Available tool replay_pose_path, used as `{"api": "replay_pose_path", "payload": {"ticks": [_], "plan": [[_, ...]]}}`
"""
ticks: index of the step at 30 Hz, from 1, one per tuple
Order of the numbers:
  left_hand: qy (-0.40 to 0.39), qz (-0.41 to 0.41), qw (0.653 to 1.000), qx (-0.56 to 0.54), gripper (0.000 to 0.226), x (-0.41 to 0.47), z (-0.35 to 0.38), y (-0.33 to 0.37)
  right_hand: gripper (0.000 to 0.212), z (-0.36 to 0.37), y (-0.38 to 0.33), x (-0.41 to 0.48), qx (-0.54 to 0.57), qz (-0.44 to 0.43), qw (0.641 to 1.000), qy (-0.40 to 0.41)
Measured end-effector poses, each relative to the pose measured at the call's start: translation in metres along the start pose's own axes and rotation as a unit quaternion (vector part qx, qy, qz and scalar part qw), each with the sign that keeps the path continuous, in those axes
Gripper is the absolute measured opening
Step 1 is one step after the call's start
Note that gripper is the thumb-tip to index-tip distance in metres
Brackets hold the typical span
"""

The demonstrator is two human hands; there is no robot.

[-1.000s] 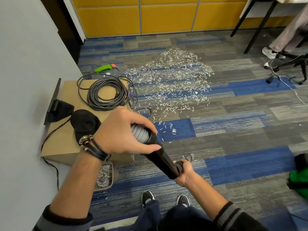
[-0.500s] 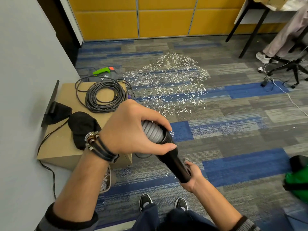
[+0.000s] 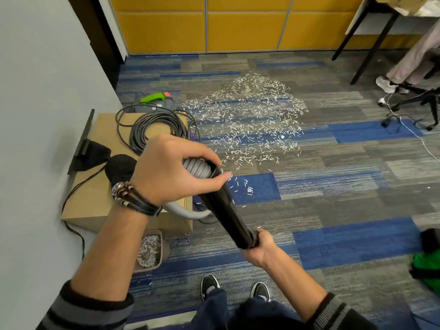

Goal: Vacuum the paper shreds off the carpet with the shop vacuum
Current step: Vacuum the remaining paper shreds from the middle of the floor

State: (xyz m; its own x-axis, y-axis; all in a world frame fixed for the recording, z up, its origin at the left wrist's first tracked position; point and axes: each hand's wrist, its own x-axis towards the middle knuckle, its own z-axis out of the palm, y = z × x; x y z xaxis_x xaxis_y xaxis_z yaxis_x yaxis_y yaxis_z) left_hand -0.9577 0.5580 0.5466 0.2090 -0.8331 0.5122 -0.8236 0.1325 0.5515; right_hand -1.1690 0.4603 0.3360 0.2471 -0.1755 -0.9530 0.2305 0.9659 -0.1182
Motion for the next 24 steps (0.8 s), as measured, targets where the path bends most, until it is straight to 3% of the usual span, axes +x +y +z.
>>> {"api": "replay_pose_path", "payload": {"ticks": [3, 7, 12, 17, 21, 24], "plan": [[0.032, 0.029, 0.999, 0.017, 0.04, 0.009, -0.002, 0.003, 0.033, 0.021, -0.015, -0.009, 0.001, 0.002, 1.0, -0.008], [-0.004, 0.084, 0.996, 0.036, 0.058, 0.021, 0.006, 0.013, 0.04, 0.031, -0.029, -0.033, -0.028, -0.018, 0.999, -0.027], [0.004, 0.11, 0.994, 0.019, 0.052, 0.03, 0.023, 0.021, 0.039, 0.013, -0.032, -0.034, -0.009, -0.013, 0.999, -0.032], [0.025, 0.106, 0.994, 0.022, 0.053, 0.043, 0.036, 0.016, 0.026, -0.014, -0.065, -0.041, 0.008, -0.024, 1.0, 0.002], [-0.031, 0.119, 0.992, 0.022, 0.06, 0.035, 0.061, 0.015, 0.022, -0.037, -0.073, -0.029, -0.008, -0.05, 0.998, 0.03], [-0.054, 0.111, 0.992, 0.031, 0.05, 0.028, 0.065, 0.007, 0.025, -0.039, -0.06, -0.02, -0.018, -0.039, 0.999, 0.032]]}}
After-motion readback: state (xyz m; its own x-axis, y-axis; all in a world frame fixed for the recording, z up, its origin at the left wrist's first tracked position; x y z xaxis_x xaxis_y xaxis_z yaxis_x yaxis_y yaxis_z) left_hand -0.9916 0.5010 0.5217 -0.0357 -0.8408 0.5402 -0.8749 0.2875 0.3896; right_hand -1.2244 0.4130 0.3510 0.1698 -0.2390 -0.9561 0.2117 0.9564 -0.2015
